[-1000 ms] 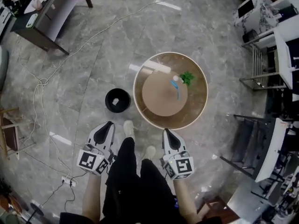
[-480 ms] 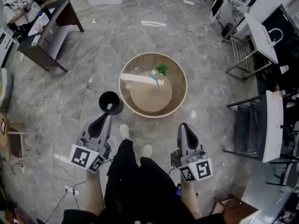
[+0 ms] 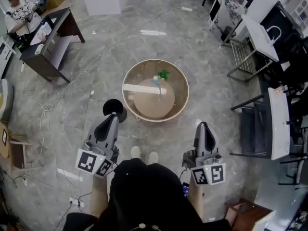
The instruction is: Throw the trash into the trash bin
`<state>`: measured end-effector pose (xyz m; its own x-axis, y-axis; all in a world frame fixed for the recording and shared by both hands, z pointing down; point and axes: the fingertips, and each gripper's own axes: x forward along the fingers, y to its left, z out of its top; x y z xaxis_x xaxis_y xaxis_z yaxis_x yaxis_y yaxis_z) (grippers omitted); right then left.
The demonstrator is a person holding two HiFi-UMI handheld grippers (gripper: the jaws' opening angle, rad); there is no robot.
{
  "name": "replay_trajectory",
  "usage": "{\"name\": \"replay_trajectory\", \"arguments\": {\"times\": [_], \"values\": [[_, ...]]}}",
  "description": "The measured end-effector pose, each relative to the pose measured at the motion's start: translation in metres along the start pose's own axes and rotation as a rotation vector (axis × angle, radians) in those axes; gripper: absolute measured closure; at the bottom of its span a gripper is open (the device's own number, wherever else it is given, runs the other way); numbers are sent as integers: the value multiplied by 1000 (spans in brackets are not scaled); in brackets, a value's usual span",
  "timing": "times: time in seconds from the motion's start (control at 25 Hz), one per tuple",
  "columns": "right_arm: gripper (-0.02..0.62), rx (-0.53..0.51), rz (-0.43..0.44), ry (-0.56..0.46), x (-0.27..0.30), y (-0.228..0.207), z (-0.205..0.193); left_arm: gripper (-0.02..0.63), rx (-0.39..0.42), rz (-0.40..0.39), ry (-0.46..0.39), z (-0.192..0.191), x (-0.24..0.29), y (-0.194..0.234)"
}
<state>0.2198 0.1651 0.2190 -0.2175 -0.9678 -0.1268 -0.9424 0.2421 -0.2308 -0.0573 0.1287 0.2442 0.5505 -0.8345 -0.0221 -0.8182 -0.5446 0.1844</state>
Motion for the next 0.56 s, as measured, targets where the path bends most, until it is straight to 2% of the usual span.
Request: {"name": "replay_trajectory", "arguments": {"times": [0.24, 0.56], "values": [[594, -11, -10, -40, 2, 12, 11, 584, 23, -26, -21, 13, -1, 4], [594, -13, -23, -37, 2, 14, 11, 584, 33, -50, -39, 23, 3, 4]]}}
